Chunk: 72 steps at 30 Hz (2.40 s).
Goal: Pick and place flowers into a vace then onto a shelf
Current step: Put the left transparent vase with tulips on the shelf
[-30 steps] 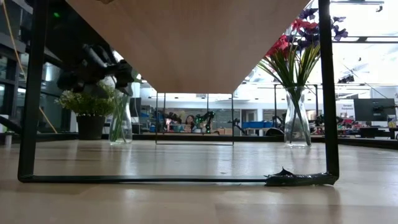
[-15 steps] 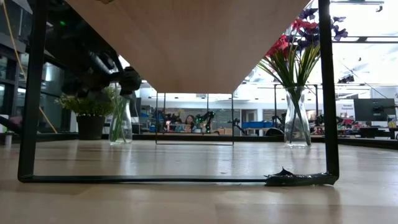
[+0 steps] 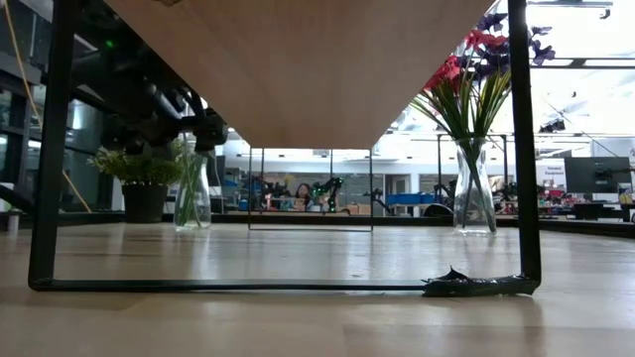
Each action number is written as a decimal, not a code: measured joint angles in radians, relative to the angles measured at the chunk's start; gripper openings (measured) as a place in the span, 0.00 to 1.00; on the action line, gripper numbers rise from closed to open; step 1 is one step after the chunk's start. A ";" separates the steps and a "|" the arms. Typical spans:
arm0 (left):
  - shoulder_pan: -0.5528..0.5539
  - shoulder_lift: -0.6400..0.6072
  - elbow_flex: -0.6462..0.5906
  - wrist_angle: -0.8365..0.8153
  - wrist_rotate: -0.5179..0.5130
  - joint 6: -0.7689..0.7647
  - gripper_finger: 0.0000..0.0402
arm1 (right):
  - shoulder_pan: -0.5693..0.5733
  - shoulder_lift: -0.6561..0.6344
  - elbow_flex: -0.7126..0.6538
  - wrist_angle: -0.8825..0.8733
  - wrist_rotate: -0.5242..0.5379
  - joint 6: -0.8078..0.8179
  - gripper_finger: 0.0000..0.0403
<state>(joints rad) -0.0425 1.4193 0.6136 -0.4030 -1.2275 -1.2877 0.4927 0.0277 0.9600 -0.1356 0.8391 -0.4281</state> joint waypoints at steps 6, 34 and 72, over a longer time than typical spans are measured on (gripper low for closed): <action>0.006 0.000 0.000 0.004 0.006 0.000 0.93 | 0.000 0.000 0.000 0.000 0.000 -0.004 0.03; 0.137 0.000 0.000 0.099 0.087 0.112 0.93 | 0.000 0.000 0.000 0.000 0.000 -0.018 0.03; 0.141 0.096 0.001 0.184 0.075 0.099 0.52 | 0.000 0.000 0.000 -0.001 0.000 -0.018 0.03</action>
<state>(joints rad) 0.0982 1.5150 0.6144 -0.2188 -1.1524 -1.1888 0.4927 0.0277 0.9600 -0.1364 0.8394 -0.4465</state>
